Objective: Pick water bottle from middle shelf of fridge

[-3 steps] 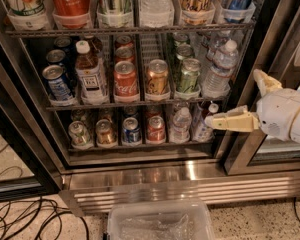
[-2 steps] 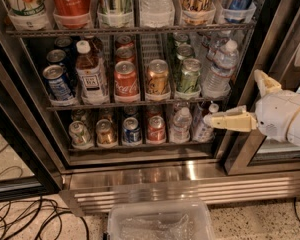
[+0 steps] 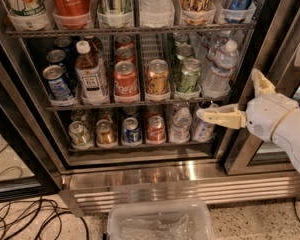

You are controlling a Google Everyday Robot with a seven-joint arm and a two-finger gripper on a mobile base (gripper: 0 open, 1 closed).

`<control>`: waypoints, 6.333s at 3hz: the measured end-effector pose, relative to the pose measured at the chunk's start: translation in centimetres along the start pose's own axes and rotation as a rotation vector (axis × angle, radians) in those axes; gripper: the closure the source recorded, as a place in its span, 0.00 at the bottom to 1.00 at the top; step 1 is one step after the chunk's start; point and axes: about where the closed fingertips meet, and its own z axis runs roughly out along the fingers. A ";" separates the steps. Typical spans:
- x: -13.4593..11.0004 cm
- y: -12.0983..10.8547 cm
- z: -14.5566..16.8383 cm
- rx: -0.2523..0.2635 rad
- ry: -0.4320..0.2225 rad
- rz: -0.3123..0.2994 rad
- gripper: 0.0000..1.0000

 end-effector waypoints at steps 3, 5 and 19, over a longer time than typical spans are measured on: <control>0.2 0.1 1.2 0.008 -0.061 0.032 0.18; 0.0 -0.6 2.0 0.057 -0.099 0.040 0.18; 1.8 -5.6 5.1 0.226 -0.147 0.068 0.32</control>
Offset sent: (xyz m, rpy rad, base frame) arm 0.0074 0.0033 -0.0012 0.0483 -0.0415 0.0007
